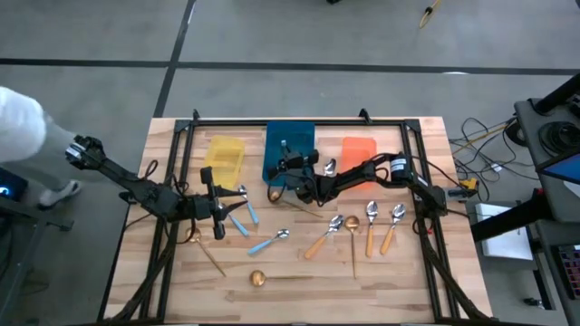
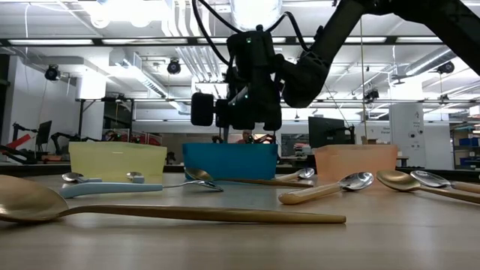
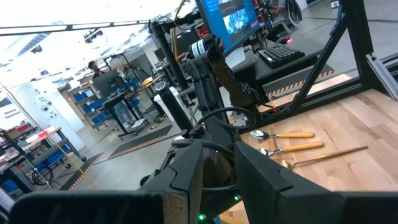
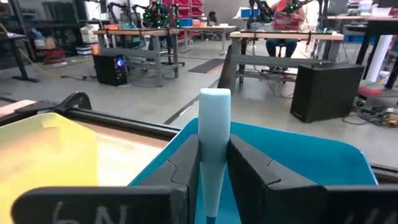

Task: Sort silverware by color (type)
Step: Put the blue spoon into the blue bin, then put the yellow spoon into the orange bin

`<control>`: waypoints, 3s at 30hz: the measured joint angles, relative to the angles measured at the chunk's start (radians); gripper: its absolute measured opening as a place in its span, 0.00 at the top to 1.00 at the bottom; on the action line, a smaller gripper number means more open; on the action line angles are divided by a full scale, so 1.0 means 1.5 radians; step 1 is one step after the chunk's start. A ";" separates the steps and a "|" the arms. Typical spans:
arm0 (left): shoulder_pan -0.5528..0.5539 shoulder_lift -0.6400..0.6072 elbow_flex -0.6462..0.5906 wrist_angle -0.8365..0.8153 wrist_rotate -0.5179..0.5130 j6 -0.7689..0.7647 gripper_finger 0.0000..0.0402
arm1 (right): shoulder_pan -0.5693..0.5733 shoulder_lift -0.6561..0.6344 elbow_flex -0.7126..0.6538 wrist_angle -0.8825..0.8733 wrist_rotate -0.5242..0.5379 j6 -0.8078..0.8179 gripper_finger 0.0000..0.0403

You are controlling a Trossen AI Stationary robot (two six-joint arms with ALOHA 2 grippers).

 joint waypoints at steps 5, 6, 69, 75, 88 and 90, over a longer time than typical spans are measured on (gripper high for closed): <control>0.000 0.000 0.000 -0.009 0.000 -0.013 0.81 | 0.002 0.005 -0.002 -0.022 -0.008 0.017 0.78; 0.000 0.000 0.000 -0.009 0.000 -0.013 0.81 | 0.002 0.007 -0.004 -0.033 -0.008 0.020 0.75; 0.000 0.005 0.000 -0.003 -0.009 -0.015 0.81 | 0.244 -0.415 -0.007 -1.299 -0.736 0.841 0.93; 0.000 0.005 0.000 -0.005 -0.016 -0.015 0.81 | 0.243 -0.408 -0.030 -1.378 -0.750 0.850 0.93; 0.000 0.005 0.000 -0.006 -0.016 -0.015 0.81 | 0.241 -0.418 -0.184 -1.322 -0.793 0.834 0.93; 0.000 0.005 0.000 -0.006 -0.016 -0.015 0.81 | 0.237 -0.427 -0.211 -1.291 -0.807 0.832 0.93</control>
